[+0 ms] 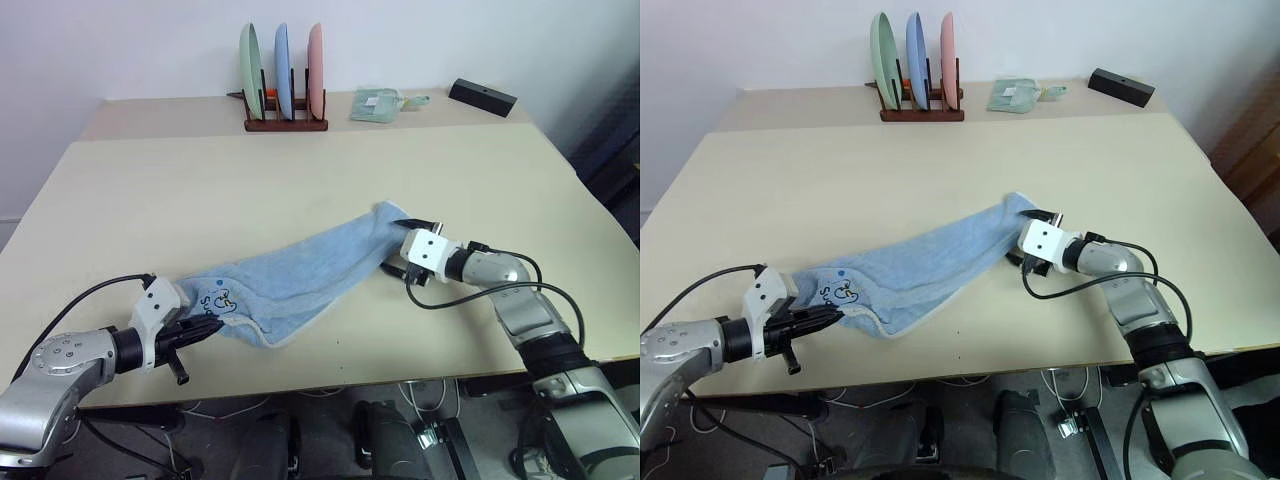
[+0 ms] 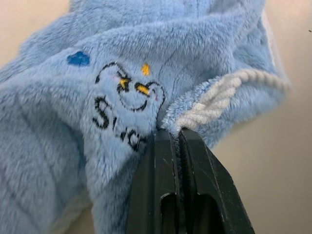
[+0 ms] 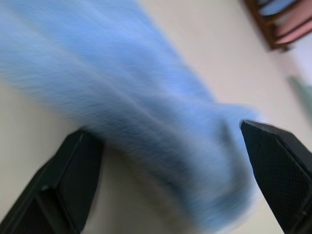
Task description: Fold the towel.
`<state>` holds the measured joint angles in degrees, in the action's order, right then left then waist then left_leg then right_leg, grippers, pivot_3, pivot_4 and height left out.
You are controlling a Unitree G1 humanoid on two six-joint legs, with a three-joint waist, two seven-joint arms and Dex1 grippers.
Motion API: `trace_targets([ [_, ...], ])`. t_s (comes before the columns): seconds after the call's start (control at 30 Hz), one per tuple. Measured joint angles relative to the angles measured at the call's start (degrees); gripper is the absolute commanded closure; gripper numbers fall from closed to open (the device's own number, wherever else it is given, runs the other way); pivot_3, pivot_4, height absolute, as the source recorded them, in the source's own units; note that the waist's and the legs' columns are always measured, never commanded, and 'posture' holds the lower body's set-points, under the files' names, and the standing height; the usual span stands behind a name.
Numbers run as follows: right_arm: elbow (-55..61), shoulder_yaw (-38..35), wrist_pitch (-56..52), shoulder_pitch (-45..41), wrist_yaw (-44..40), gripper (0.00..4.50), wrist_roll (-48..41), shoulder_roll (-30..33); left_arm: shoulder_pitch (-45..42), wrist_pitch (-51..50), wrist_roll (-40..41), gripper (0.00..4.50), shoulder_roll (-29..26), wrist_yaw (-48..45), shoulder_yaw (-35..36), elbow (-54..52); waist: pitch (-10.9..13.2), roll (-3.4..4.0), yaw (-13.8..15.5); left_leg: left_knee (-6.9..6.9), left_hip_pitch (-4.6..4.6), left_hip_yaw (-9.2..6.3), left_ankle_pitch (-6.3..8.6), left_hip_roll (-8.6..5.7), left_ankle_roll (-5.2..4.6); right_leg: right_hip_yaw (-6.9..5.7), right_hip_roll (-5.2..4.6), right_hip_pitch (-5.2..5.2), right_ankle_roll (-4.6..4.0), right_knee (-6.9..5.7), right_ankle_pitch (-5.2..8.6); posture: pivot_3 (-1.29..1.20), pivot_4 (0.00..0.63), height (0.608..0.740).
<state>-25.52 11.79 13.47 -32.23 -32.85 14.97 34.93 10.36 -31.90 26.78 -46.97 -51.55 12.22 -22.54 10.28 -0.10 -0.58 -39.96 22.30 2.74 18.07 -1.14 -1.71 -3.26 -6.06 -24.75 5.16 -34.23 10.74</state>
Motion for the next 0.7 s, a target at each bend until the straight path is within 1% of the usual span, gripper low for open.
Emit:
trace_targets([
  [0.17,-6.5,1.2,3.4,-3.0,8.5,0.04,5.8,0.8,-0.3,0.1,0.0,4.5,0.0,-0.2,-0.1,0.0,0.0,-0.02,0.1,-0.01,0.0,0.0,0.0,-0.06,-0.01,0.0,-0.04,0.06,0.0,0.03,0.0,0.0,0.15,0.737],
  [0.27,-9.7,1.4,4.6,-3.9,11.2,0.83,8.1,2.2,-0.5,0.1,-0.1,4.5,0.0,-0.2,-0.1,0.0,0.0,-0.02,0.0,-0.01,0.01,-0.01,0.0,-0.06,-0.02,-0.01,-0.02,0.05,0.0,0.04,0.01,0.0,0.15,0.737],
  [0.33,-10.8,1.9,5.8,-3.7,11.7,1.85,9.1,2.7,-0.6,0.1,-0.1,4.5,0.0,-0.2,-0.2,0.0,0.0,-0.01,-0.2,-0.01,0.01,0.0,-0.01,-0.04,-0.02,0.0,0.01,0.05,0.01,0.05,0.01,0.0,0.15,0.737],
  [0.37,-10.8,2.3,6.3,-3.5,11.7,2.28,9.5,3.1,-0.7,0.1,-0.1,4.5,0.0,-0.1,-0.2,0.0,0.0,-0.01,-0.2,0.0,0.01,0.0,-0.01,-0.03,-0.02,0.0,0.02,0.05,0.01,0.04,0.01,0.0,0.15,0.737],
  [0.4,-10.8,2.6,6.9,-3.0,11.7,2.87,9.9,3.7,-0.9,0.1,-0.1,4.5,0.1,-0.1,-0.2,0.0,0.0,-0.01,-0.1,0.0,0.02,0.0,-0.01,-0.03,-0.02,0.0,0.03,0.05,0.02,0.05,0.01,0.0,0.15,0.737],
  [0.5,-10.6,2.6,8.5,-1.3,11.1,4.38,10.2,5.4,-0.8,0.1,-0.1,4.5,0.1,0.0,-0.2,0.0,0.0,0.0,-0.1,0.0,0.04,0.0,-0.01,-0.03,-0.03,0.0,0.03,0.05,0.02,0.07,0.01,0.0,0.15,0.737],
  [0.53,-10.2,2.4,9.4,-0.9,11.0,4.45,10.0,6.0,-0.7,0.1,-0.1,4.5,0.1,0.0,-0.2,0.0,0.0,0.0,-0.2,0.0,0.04,0.01,0.0,-0.03,-0.04,0.0,0.04,0.04,0.02,0.06,0.01,0.0,0.15,0.737],
  [0.7,-8.2,2.4,12.5,-0.4,10.3,4.45,10.0,8.1,-0.4,0.3,-0.1,4.5,0.3,0.0,-0.2,0.0,0.0,0.01,-0.3,0.0,0.04,0.02,0.0,0.03,-0.04,0.01,0.1,0.02,0.03,0.06,0.01,0.0,0.15,0.737],
])
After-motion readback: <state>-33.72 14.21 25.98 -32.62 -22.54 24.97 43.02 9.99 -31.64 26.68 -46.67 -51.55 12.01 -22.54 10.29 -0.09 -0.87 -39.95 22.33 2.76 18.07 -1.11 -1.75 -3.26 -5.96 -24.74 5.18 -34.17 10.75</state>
